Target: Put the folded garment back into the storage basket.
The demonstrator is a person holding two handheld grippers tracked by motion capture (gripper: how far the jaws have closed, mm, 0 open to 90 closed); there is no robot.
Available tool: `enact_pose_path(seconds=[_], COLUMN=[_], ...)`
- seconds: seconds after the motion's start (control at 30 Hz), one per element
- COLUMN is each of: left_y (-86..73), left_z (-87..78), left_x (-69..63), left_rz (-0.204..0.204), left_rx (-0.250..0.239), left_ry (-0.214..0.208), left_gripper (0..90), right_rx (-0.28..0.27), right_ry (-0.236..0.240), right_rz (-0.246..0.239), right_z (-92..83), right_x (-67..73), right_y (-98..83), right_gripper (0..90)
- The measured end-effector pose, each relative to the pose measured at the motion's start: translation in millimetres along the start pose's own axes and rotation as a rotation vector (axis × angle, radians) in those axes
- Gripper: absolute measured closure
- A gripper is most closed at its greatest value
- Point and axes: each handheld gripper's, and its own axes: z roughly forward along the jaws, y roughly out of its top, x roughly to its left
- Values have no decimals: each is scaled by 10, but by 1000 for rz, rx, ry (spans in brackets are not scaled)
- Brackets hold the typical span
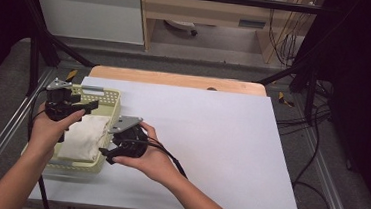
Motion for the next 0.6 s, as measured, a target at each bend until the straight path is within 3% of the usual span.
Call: enact_pose_path(seconds=[0.07,0.2,0.37,0.43,0.5,0.6], left_y=[-10,-134,-323,-382,-465,-534], left_z=[-7,-45,-94,-117,-146,-158], left_x=[-91,-231,-370,-470,-620,-692], left_rz=[8,-6,-43,-14,11,19], left_rx=[-9,-37,-84,-98,-97,-103], left_ry=[-10,-36,-10,12,-22,-42], left_gripper=[182,172,175,164,146,132], right_rx=[8,4,-9,-12,-22,-17], right_ry=[-10,-47,-97,-106,-137,-193], right_rz=[14,36,80,84,99,114], right_z=[-95,-185,-389,-429,-534,-628], right_x=[-14,-41,-157,-176,-247,-346], right_y=[-113,-217,-412,-445,-532,-615], right_gripper=[126,78,56,54,47,49])
